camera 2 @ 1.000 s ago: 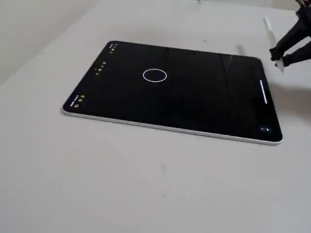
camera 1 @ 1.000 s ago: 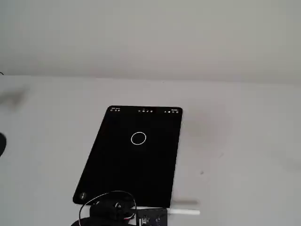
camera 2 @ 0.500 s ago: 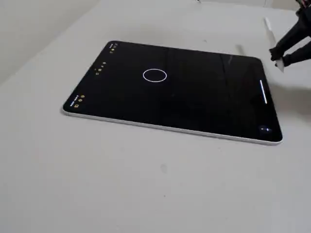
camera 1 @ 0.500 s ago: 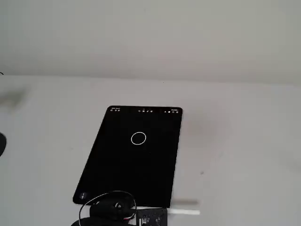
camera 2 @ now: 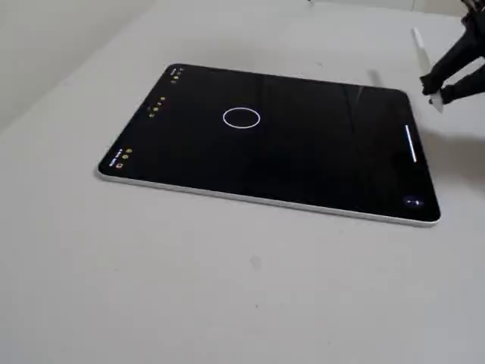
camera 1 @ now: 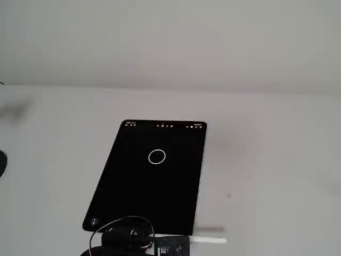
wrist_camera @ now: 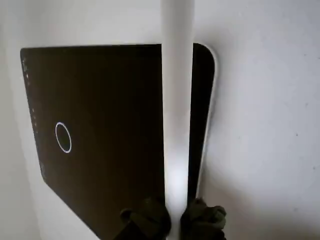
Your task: Draw 2 dots in a circle representing the eyes of a stickman
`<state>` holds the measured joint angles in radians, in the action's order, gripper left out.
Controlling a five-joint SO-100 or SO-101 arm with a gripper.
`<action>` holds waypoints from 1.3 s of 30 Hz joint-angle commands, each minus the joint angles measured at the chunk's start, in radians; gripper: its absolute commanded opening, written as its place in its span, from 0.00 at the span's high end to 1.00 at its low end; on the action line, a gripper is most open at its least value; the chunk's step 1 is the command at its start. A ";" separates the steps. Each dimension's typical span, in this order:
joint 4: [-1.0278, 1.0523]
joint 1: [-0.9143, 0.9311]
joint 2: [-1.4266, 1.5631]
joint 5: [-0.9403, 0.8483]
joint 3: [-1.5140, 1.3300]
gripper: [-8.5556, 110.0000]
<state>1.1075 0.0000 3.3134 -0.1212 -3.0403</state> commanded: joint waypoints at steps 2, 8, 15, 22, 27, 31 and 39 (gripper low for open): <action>0.000 0.006 0.011 0.002 0.005 0.93; 0.000 0.006 0.011 0.002 0.005 0.93; 0.000 0.005 0.011 0.000 0.005 0.93; -0.213 -0.049 0.011 -0.195 -0.008 0.93; -0.400 -0.183 0.011 -0.433 -0.017 0.93; -0.683 -0.212 0.000 -0.710 -0.092 0.93; -1.513 -0.268 -0.611 -0.983 -0.080 0.93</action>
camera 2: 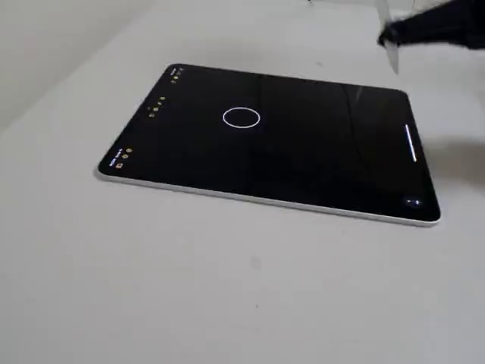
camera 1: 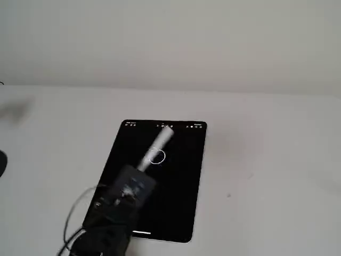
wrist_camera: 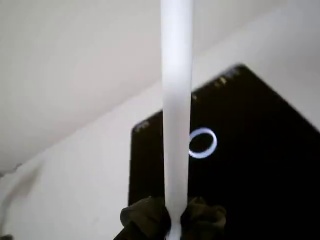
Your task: Draw 2 dots in a circle representing the eyes of a stickman
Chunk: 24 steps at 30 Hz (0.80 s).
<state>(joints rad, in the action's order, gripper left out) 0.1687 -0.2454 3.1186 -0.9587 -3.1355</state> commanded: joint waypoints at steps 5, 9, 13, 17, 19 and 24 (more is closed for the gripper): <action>-1.104 0.011 -1.120 -0.213 0.270 0.93; -1.218 0.031 -1.416 -0.259 0.489 0.93; -1.235 0.044 -1.592 -0.282 0.661 0.93; -1.273 0.046 -1.726 -0.307 0.770 0.93; -1.279 0.044 -1.776 -0.318 0.813 0.93; -1.308 0.038 -1.876 -0.324 0.876 0.93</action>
<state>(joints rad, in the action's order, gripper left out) -1.0815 -0.2148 1.2916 -1.2717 -2.3685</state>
